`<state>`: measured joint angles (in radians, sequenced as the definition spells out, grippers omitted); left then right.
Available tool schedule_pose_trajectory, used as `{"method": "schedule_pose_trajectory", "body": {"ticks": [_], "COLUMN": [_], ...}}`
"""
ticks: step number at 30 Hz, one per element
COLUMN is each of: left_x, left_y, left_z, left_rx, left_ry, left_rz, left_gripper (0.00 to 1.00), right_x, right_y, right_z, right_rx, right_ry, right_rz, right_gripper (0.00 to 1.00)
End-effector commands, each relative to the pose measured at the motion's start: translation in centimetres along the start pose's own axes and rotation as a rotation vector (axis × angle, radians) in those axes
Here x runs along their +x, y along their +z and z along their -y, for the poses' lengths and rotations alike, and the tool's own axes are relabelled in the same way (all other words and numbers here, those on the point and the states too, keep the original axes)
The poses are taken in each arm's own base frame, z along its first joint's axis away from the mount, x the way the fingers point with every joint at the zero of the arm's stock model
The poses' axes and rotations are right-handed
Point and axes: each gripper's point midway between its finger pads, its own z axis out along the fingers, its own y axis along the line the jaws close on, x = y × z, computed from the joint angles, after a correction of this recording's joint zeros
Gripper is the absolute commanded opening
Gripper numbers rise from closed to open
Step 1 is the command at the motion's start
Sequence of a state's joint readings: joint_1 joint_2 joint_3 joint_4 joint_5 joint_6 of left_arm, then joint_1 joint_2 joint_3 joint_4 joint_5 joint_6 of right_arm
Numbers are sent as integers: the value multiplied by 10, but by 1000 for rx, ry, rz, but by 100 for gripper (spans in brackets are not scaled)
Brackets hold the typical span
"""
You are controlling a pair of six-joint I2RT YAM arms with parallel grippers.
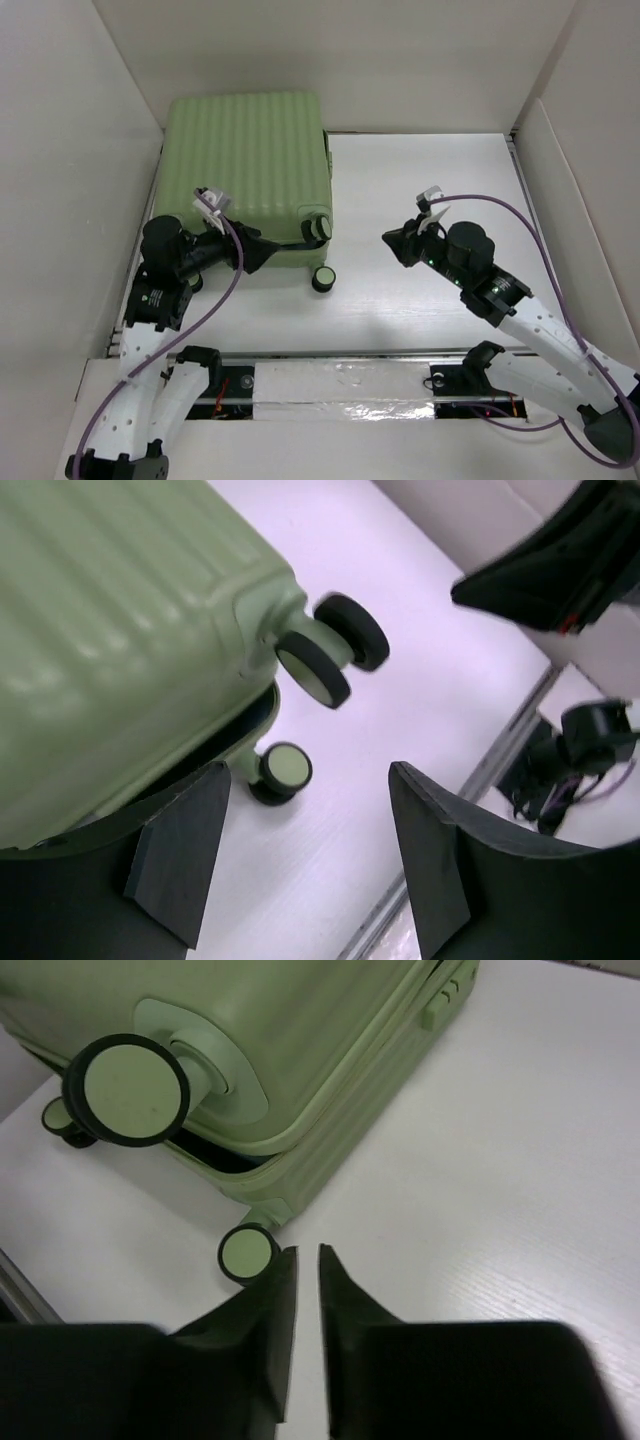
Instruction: Pack the luggage
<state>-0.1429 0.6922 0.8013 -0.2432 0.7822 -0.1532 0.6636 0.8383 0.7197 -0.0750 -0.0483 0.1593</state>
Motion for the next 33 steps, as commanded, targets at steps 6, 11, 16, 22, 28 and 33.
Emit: {"method": "schedule_pose_trajectory", "body": {"ticks": [6, 11, 16, 22, 28, 33], "left_x": [-127, -140, -128, -82, -67, -35], "left_y": [-64, -111, -134, -154, -138, -115], "left_z": [-116, -201, -281, -350, -374, -383], "left_rx": [-849, -1262, -1409, -1536, -1473, -1398], "left_ry": [-235, -319, -418, -525, -572, -643], "left_rz": [527, 626, 565, 424, 364, 288], "left_gripper": [59, 57, 56, 56, 57, 57], "right_x": [-37, -32, -19, -19, -56, -37], "right_y": [-1, 0, -1, 14, 39, 85], "right_z": [10, 17, 24, 31, -29, -72], "right_rx": [94, 122, 149, 148, -145, -257], "right_ry": [35, 24, 9, 27, -16, -79], "right_rz": [114, 108, 92, 80, 86, -33], "right_gripper": [9, 9, 12, 63, 99, 100]}}
